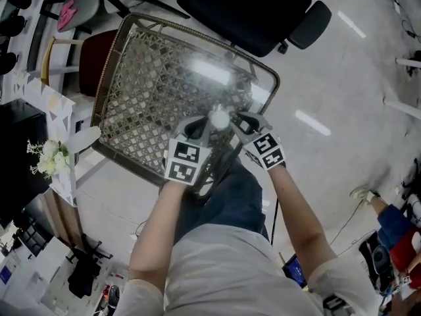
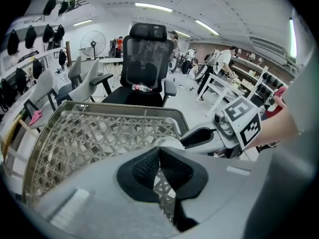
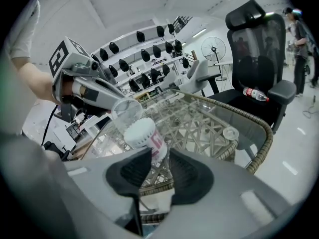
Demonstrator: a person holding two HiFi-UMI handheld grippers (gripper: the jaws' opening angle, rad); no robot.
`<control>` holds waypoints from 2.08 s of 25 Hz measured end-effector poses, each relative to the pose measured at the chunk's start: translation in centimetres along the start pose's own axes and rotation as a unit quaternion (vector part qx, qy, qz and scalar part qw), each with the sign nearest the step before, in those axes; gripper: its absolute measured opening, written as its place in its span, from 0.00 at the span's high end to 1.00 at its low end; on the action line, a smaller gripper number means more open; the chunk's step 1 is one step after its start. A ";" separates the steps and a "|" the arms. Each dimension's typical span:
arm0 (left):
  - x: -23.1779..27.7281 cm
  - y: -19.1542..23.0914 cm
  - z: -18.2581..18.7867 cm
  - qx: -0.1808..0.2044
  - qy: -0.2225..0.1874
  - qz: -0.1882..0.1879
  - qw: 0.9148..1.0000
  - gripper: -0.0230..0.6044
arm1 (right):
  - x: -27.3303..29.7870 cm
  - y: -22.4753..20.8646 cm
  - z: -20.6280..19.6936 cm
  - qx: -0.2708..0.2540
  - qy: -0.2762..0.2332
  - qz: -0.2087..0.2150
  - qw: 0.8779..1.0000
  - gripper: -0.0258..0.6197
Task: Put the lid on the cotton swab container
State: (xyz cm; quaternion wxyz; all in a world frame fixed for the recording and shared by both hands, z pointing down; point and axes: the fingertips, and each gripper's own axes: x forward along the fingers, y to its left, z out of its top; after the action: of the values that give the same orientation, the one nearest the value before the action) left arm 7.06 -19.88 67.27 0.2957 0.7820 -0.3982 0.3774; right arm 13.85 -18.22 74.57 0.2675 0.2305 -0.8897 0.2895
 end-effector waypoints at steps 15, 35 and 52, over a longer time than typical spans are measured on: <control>3.2 -3.3 0.0 0.042 0.039 -0.021 0.998 0.95 | -1.0 -1.1 -0.6 0.035 -0.019 -0.007 0.999 0.79; 3.5 -3.5 -0.3 0.044 0.016 -0.008 0.999 0.95 | -3.7 -1.8 -0.3 0.063 -0.041 -0.058 0.996 0.79; -4.6 -0.4 0.3 0.018 -0.047 0.001 0.999 0.95 | -6.0 3.9 5.3 0.047 -0.066 -0.092 0.992 0.79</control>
State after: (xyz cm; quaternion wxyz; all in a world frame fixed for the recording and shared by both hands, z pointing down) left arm 5.68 -18.06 63.20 0.2619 0.8035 -0.4057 0.3480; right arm 14.35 -17.28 65.70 0.2225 0.3425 -0.8657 0.2894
